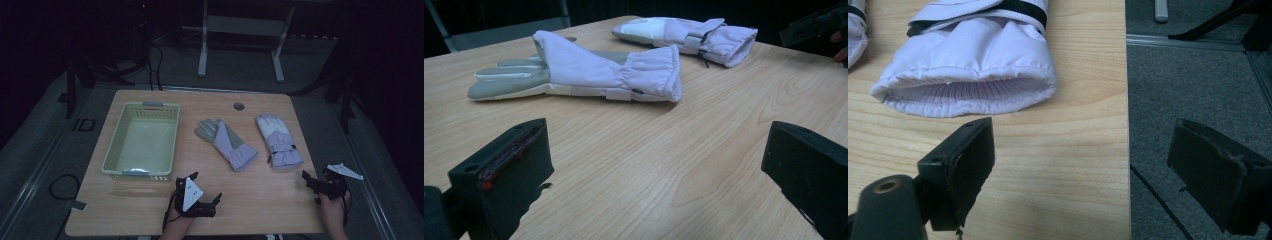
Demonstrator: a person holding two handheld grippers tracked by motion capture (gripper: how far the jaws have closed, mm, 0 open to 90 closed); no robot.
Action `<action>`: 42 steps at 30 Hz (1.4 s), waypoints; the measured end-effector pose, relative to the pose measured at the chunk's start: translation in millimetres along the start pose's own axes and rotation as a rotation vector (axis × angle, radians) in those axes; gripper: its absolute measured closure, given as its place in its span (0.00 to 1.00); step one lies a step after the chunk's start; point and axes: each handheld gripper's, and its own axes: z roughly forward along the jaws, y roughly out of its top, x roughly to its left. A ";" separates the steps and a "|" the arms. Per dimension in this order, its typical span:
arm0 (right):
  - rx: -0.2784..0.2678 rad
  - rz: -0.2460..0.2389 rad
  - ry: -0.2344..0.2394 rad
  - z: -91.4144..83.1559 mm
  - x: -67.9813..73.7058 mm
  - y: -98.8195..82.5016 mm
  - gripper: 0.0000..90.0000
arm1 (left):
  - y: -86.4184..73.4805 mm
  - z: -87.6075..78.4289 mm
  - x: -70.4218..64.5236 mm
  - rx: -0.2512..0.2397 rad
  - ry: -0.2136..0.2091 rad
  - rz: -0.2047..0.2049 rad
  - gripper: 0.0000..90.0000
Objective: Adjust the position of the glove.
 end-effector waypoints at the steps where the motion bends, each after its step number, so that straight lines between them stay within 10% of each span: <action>1: 0.000 0.000 0.000 0.0 0.0 0.0 0.13 | 0.0 0.0 0.0 0.000 0.000 0.000 0.00; 15: -0.025 -0.063 0.010 -27.7 -1.9 41.2 0.13 | 0.1 0.0 -0.2 0.001 -0.001 0.001 0.00; 25: -0.101 -0.130 0.103 -43.5 18.1 101.1 0.13 | 0.0 0.0 0.1 -0.001 -0.002 -0.004 0.00; 42: -0.139 -0.204 0.213 -46.7 51.5 148.9 0.13 | 0.2 0.1 1.1 0.003 -0.007 -0.008 0.00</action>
